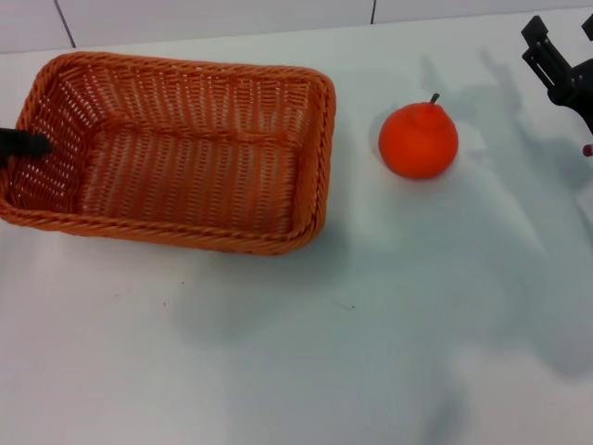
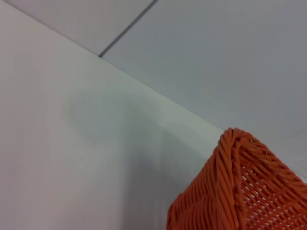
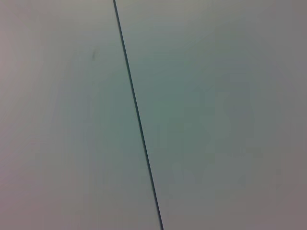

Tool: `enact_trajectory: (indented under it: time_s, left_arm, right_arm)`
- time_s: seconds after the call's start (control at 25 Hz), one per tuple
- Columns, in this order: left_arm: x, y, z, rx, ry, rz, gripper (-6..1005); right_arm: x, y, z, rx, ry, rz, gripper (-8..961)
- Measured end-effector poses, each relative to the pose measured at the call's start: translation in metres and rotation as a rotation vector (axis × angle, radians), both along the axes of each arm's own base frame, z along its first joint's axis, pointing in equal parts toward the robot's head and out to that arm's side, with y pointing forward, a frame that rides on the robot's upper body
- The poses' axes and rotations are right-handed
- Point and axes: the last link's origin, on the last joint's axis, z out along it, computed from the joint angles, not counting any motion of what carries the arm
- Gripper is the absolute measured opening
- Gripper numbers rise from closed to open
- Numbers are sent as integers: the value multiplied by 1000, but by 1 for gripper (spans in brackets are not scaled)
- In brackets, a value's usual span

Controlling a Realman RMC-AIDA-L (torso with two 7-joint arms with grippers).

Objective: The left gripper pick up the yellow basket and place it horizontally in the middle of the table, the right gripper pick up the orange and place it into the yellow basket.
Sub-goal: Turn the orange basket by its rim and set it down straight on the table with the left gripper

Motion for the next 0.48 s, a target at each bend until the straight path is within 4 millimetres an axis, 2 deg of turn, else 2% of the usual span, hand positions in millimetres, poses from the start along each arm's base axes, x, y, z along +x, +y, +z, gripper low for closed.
enact_trajectory:
  time_s: [0.48]
  left_arm:
    - [-8,-3,-7,61,-7,48,167]
  right_arm:
    - [-1,2,0,-2,-2,-1,930]
